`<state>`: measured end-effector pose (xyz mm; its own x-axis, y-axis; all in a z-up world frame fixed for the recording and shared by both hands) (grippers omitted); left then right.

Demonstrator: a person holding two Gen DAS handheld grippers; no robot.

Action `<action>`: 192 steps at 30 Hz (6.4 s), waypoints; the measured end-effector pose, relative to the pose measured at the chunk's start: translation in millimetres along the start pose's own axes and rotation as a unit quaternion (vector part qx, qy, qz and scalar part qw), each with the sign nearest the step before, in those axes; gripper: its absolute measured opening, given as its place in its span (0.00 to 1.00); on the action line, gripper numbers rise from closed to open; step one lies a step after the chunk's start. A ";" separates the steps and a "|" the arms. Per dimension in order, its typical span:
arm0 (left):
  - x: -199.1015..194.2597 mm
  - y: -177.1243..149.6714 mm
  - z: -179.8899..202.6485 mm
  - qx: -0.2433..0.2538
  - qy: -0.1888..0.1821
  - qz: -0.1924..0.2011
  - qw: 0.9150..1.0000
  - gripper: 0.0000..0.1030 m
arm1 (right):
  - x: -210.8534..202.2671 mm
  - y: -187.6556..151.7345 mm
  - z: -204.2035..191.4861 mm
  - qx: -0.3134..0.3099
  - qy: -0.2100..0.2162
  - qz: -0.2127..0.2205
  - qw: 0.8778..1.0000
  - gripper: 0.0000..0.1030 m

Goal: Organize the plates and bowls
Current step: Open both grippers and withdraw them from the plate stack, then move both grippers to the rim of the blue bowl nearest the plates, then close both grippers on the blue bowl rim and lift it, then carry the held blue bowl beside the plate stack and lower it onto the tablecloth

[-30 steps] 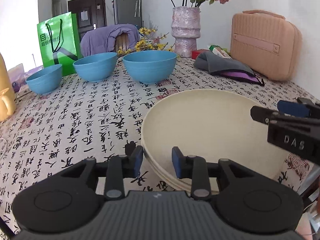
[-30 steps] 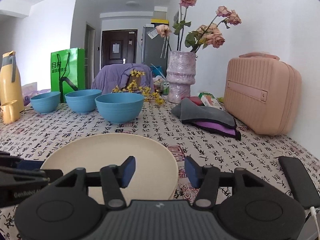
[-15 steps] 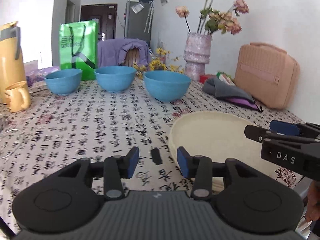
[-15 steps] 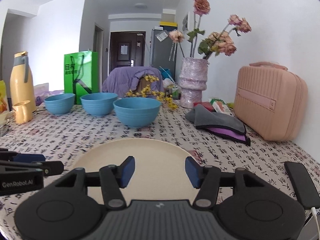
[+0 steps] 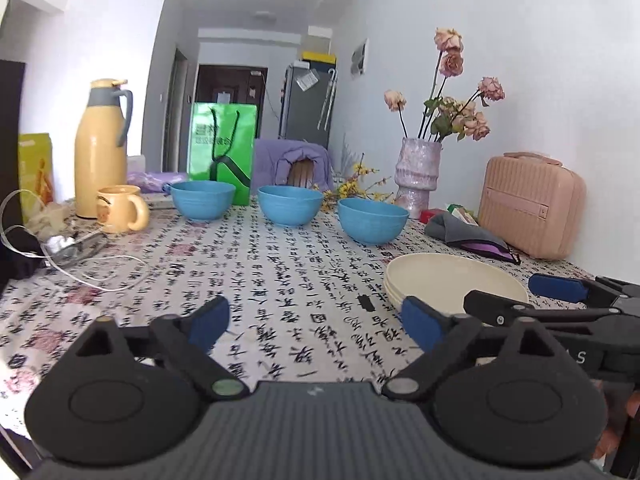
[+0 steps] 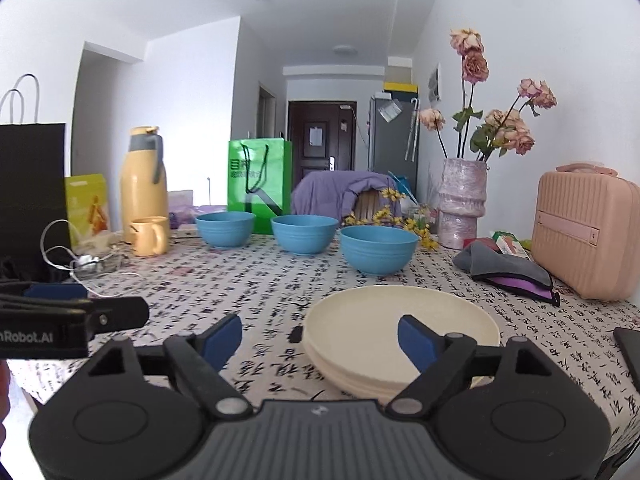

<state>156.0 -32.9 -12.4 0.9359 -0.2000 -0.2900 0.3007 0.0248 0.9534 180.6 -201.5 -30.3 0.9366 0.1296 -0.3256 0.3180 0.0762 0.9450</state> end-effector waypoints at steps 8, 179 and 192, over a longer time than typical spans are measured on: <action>-41.1 -10.8 -7.4 0.004 0.012 0.027 1.000 1.00 | -42.0 -20.1 -13.8 0.005 0.007 0.016 1.000 0.85; 86.2 64.5 99.2 -0.013 -0.045 -0.043 0.998 0.15 | 41.5 45.0 125.0 0.140 0.042 -0.097 0.985 0.10; 71.4 59.8 60.8 -0.038 -0.022 -0.039 0.998 0.16 | 44.3 44.3 85.2 0.121 0.061 -0.107 0.985 0.10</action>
<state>229.6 -105.2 28.9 0.9010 -0.2464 -0.3570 0.3863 0.0813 0.9188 248.6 -276.6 -0.3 0.8250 0.2541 -0.5047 0.5449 -0.1213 0.8297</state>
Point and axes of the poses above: each gripper's, at about its wrist camera, not at the fingertips, and x roughly the way its jaws point, z to its right, y to its top, the point moved 6 cm from there along x, roughly the way its jaws point
